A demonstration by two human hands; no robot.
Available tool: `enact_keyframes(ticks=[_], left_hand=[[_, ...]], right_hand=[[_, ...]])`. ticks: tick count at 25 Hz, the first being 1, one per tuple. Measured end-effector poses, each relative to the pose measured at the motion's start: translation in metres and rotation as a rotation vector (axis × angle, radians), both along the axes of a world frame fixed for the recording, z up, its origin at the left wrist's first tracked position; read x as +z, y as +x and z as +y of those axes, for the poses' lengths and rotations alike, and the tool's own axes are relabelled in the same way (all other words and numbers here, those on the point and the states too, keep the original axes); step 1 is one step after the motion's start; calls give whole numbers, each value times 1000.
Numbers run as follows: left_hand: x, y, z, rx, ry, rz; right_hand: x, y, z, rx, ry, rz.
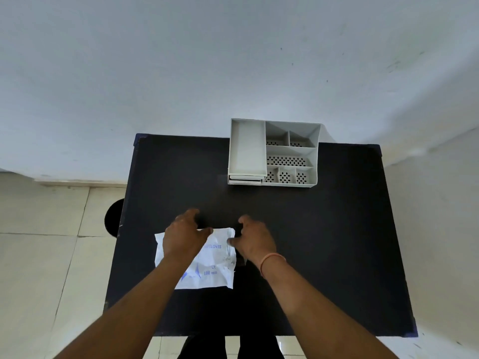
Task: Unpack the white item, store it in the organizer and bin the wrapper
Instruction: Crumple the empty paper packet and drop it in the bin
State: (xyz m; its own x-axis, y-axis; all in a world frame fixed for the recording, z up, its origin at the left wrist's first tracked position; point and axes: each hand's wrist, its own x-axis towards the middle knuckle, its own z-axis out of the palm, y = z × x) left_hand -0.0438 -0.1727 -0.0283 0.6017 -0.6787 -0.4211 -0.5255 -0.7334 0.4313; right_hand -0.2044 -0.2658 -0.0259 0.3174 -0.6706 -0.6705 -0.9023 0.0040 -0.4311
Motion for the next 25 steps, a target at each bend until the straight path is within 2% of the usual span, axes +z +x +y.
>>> enact_keyframes(ticks=[3,8,12,14,17,20,23,25], left_hand=[[-8,-4,37,84,103,58],[-19,-2,70,156,95,331],[0,21,64,403,-150,559],[19,35,52,429,-239,632],[47,46,37,332,-242,784],[70,45,33,343,-318,1105],[84,33,46,313,-429,1366],[90,25,58,351,-450,1395]], right_hand=[[-13,12,29,-27,106,30],[-23,25,50,-342,251,-74],[10,38,47,-654,505,-384],[36,39,33,-740,621,-575],[68,38,18,-809,793,-806],[87,39,20,-794,939,-954],[98,38,32,-775,1009,-1022],[104,36,39,-770,992,-997]])
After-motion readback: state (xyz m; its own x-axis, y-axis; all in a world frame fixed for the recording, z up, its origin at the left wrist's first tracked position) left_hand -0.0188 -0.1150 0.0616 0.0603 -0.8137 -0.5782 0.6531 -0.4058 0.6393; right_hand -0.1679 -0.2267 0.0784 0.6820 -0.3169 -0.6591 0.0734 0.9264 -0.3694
